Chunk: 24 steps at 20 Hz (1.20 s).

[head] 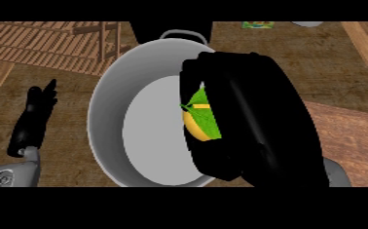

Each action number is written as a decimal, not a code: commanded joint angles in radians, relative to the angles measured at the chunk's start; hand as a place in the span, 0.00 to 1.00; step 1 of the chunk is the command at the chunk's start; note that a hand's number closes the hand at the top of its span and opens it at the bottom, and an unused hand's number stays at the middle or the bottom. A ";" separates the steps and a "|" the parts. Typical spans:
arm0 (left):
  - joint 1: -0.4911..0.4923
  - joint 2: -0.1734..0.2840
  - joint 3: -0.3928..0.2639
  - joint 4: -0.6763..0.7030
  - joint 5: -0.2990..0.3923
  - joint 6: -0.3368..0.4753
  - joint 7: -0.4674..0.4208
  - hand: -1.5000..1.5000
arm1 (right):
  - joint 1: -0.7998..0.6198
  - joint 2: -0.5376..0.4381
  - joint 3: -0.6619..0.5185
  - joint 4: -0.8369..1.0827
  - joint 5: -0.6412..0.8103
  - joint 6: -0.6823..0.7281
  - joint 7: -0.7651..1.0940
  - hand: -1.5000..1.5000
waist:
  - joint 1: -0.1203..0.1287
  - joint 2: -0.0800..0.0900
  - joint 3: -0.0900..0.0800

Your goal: Pick the lemon from the cutting board and place it in the pot

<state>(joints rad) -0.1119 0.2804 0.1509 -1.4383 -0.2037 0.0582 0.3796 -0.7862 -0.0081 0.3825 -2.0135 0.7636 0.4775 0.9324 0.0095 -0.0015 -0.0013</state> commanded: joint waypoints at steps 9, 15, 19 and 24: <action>-0.043 -0.007 0.006 0.039 -0.010 0.002 -0.010 0.50 | 0.076 0.008 0.232 0.303 -0.174 -0.426 0.063 0.00 | 0.003 0.003 0.001; -0.023 0.012 0.017 -0.003 0.021 -0.038 0.024 0.50 | 0.126 0.008 0.097 0.331 -0.220 -0.704 -0.119 0.00 | 0.006 0.004 0.003; 0.011 -0.022 -0.015 -0.058 -0.023 0.008 0.033 0.50 | 0.082 0.008 0.077 0.362 -0.234 -0.907 -0.141 0.00 | 0.012 0.002 0.002; 0.019 0.005 0.023 -0.040 0.002 -0.017 0.027 0.50 | 0.207 -0.043 -0.080 0.218 -0.261 -0.872 -0.212 0.00 | -0.011 0.000 0.002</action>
<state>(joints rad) -0.1076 0.2746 0.1620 -1.4561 -0.2085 0.0502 0.3948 -0.6499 -0.0233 0.3778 -1.7332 0.5213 -0.3546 0.7661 0.0044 0.0002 0.0005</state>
